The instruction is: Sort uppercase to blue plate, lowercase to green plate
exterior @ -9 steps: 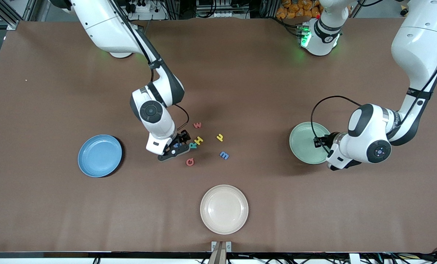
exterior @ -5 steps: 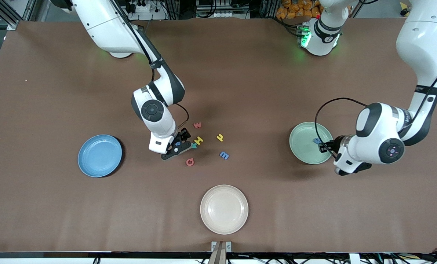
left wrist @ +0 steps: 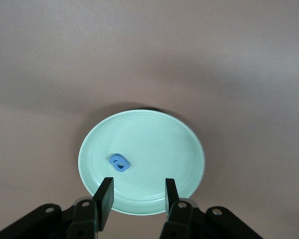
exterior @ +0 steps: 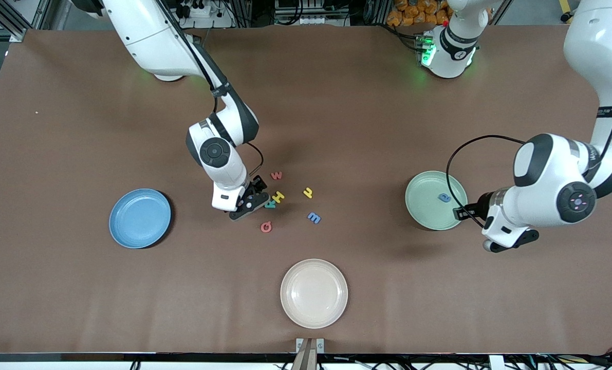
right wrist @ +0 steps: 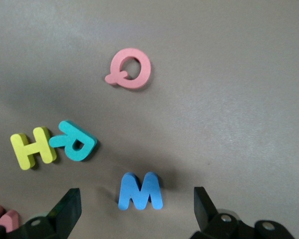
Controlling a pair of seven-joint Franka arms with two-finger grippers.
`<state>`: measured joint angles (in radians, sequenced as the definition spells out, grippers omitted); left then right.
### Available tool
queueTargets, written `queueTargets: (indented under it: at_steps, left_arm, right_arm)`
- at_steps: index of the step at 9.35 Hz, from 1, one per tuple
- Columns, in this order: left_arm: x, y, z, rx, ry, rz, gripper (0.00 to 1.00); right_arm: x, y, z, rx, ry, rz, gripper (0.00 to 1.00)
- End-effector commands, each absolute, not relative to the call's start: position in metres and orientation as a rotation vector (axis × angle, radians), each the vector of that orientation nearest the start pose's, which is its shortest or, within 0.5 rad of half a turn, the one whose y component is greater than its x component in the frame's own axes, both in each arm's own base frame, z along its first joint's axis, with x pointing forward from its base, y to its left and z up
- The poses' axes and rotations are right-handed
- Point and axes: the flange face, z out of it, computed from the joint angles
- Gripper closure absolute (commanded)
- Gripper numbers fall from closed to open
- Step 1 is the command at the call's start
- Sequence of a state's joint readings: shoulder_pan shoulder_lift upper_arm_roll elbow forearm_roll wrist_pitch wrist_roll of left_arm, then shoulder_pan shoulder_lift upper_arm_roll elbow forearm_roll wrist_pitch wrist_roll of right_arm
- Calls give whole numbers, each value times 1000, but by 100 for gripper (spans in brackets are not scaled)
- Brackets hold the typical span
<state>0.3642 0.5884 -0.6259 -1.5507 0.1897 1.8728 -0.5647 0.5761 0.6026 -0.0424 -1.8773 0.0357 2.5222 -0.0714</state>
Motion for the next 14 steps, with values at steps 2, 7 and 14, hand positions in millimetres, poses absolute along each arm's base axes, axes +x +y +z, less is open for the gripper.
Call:
queueTargets:
  at_steps: [2,7,14]
  left_arm:
    - [667,-111,382,-3195,-553,270,51]
    - [666,-141,412,-3244,-650,260,51]
    - [636,-290,333,-3306,-590,432,50]
  right_arm:
    - [546,326,186,-2976,-974,-62,0]
    - [551,326,169,-2982,-970,-39,0]
    - [552,327,168,-2981,-970,-46,100]
